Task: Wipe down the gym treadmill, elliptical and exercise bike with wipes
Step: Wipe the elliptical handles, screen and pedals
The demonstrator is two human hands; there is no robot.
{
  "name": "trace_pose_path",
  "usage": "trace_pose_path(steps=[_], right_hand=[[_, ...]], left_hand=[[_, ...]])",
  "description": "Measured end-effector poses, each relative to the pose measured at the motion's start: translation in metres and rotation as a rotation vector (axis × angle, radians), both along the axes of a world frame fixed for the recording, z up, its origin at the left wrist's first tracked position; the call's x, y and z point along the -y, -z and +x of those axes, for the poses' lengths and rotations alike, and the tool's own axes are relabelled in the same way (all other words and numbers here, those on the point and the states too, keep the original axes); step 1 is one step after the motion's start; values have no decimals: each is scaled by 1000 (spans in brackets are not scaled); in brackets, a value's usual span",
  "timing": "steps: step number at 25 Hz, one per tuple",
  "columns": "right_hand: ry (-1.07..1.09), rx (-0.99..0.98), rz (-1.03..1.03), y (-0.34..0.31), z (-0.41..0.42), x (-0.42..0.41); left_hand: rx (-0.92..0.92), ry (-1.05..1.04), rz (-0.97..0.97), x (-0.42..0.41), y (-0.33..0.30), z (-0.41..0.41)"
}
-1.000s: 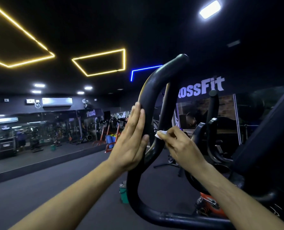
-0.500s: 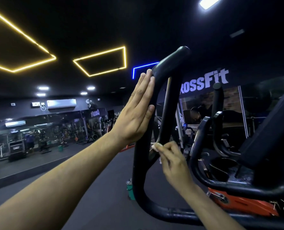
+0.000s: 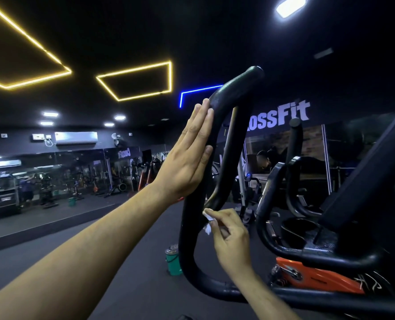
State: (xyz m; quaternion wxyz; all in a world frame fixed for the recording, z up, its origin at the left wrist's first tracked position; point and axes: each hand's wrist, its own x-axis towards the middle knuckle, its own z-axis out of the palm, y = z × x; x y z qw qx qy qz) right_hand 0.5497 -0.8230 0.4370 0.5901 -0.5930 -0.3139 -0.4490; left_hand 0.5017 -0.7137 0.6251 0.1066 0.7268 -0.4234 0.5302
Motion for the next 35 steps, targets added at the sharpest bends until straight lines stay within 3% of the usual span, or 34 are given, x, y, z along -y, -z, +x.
trace_pose_path(steps=[5, 9, 12, 15, 19, 22, 26, 29, 31, 35], right_hand=[[-23, -73, -11, 4, -26, -12], [38, 21, -129, -18, -35, 29], [151, 107, -53, -85, -49, 74], [353, 347, -22, -180, -54, 106], [527, 446, -168, -257, -43, 101], [572, 529, -293, -241, -46, 78], [752, 720, -697, -177, -59, 41], [819, 819, -856, -163, -58, 43], [834, 786, -813, -192, -58, 56], [801, 535, -556, -247, -61, 73]], left_hand=[[2, -20, -25, -1, 4, -3], [30, -71, -7, -9, 27, 3], [93, -121, -13, -18, 74, 15], [33, -106, -139, -13, 99, 19], [34, -114, -206, -11, 122, 23], [-1, -95, -275, -16, 149, 31], [-96, -67, -401, -20, 180, 39], [-105, -46, -419, -26, 191, 43], [-101, -57, -402, -26, 191, 45], [-115, -53, -426, -25, 189, 40]])
